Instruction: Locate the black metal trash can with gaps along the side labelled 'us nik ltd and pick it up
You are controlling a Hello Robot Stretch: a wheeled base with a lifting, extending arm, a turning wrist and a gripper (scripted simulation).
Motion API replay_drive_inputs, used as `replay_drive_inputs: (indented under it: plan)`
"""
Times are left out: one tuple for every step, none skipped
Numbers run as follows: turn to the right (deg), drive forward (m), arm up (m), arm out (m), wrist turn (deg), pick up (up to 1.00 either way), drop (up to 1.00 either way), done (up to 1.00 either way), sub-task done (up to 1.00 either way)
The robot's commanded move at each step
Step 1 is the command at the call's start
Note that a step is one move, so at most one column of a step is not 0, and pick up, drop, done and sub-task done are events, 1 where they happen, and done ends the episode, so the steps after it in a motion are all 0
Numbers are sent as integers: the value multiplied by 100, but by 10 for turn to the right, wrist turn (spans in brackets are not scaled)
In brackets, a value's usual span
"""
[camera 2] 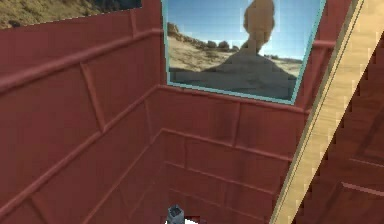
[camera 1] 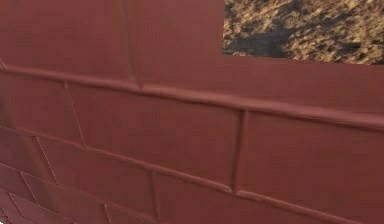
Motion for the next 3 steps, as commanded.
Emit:
replay_drive_inputs:
  plan:
    - [0,0,8,0,0,0,0,0,0]
    - [0,0,0,42,0,0,0,0,0]
    - [0,0,0,0,450,0,0,0,0]
